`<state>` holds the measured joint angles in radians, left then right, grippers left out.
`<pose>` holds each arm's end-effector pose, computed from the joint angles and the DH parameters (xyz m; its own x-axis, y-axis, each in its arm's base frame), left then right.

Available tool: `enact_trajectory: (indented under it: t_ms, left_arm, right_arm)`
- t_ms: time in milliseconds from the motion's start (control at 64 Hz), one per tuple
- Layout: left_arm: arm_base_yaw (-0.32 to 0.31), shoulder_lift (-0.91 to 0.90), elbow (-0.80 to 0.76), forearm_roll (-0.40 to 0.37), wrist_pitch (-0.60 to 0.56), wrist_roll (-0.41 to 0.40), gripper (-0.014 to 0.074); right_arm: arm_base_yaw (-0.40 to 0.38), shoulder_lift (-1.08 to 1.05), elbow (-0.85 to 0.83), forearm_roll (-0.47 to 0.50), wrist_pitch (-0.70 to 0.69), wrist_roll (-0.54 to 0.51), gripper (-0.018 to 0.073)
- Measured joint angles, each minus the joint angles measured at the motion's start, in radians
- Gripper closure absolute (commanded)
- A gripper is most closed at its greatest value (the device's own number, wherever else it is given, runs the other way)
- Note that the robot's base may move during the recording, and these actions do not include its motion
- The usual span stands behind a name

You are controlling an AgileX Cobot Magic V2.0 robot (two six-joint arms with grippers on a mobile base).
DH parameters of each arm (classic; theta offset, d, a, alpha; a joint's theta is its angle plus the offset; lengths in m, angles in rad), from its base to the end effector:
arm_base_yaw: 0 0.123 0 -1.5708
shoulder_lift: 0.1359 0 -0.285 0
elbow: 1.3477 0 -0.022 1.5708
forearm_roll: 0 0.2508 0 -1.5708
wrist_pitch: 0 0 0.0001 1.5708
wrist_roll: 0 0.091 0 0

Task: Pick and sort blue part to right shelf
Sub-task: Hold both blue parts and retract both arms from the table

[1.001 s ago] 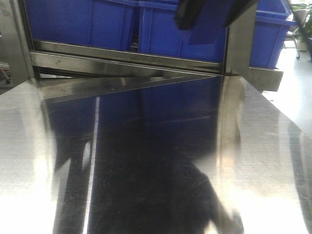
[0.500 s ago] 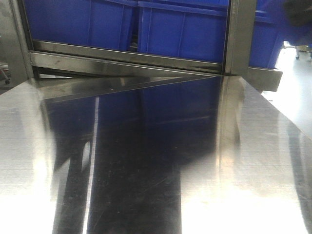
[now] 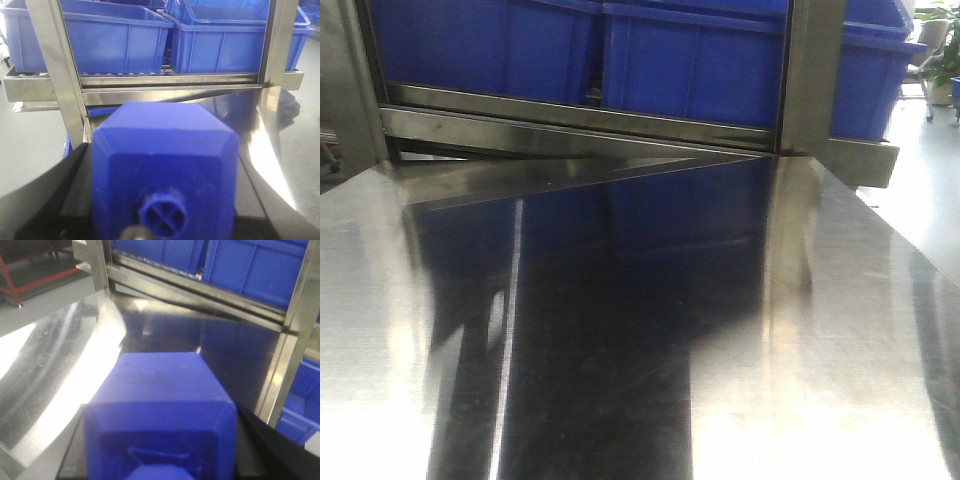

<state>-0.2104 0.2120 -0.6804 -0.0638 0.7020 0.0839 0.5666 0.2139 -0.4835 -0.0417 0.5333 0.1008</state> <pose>0.0222 -0.0086 0.3579 -0.1329 0.0643 -0.9890 0.2533 0.9669 0.0288 0.0425 0.0247 0.3128 -0.1812 -0.0384 -0.9827 -0.5084 0.8590 0.0601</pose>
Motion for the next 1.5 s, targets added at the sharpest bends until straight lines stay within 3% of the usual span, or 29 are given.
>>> enact_trajectory:
  t_ms: [500,1501]
  left_arm:
    - [0.000,0.000,0.002,0.000,0.007,0.000,0.0293]
    - [0.000,0.000,0.001,0.000,0.007,0.000,0.0293]
  right_arm:
    - [0.000,-0.015,0.002,-0.004,-0.109,0.000,0.0258]
    - [0.000,-0.015,0.002,-0.006,-0.105,0.000,0.0258]
